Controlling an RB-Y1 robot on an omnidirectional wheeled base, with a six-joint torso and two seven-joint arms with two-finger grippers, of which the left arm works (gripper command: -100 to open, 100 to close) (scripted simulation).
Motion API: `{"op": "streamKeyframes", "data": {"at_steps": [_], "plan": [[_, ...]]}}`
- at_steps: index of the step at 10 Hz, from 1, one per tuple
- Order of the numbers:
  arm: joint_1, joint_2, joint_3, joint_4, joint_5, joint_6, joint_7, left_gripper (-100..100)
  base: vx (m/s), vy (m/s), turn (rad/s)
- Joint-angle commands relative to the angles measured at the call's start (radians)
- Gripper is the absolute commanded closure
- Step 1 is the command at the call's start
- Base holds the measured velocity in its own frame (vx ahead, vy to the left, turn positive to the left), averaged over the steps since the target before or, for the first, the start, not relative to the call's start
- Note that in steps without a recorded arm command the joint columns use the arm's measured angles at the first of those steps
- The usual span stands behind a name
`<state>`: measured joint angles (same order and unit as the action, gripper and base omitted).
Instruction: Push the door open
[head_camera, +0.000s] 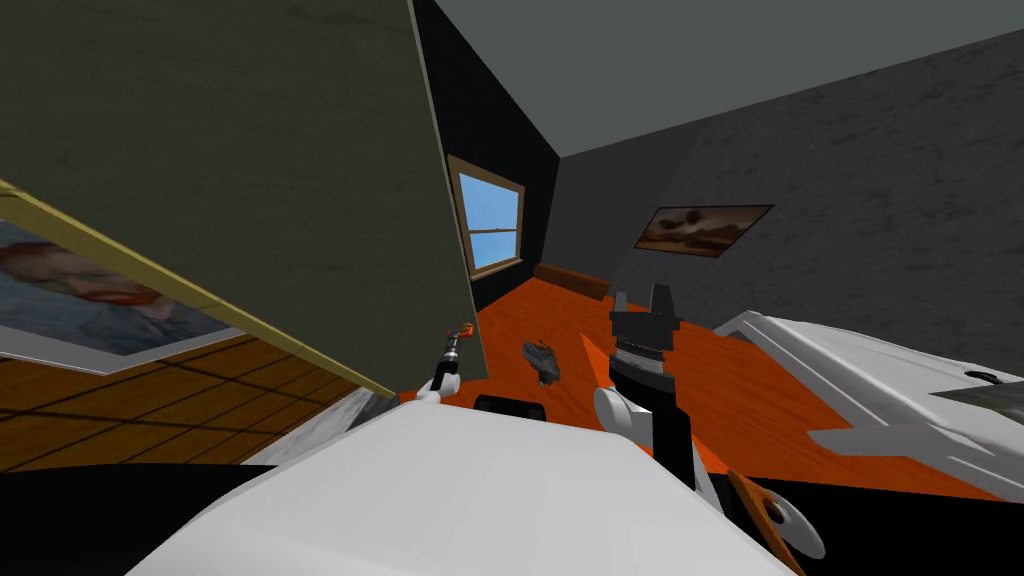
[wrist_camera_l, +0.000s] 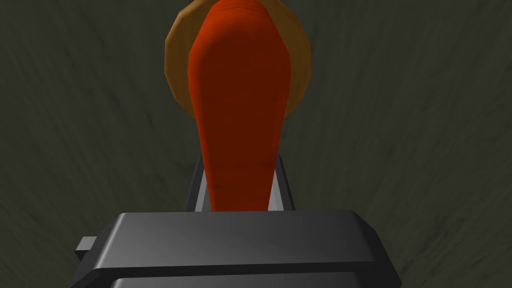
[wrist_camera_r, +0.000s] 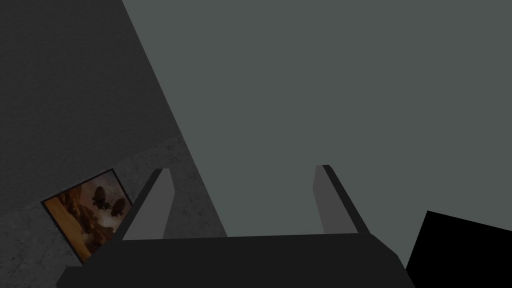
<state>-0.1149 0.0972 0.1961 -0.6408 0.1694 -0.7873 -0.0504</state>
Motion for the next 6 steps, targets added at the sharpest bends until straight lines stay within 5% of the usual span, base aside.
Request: {"op": "streamKeyframes", "data": {"at_steps": [1,6], "plan": [[0.003,0.001,0.016,-0.02,0.009,0.005,-0.007,100,0.211,-0.055,0.048],[0.003,0.003,0.057,-0.018,0.034,0.003,-0.023,100,0.166,-0.047,0.046]]}}
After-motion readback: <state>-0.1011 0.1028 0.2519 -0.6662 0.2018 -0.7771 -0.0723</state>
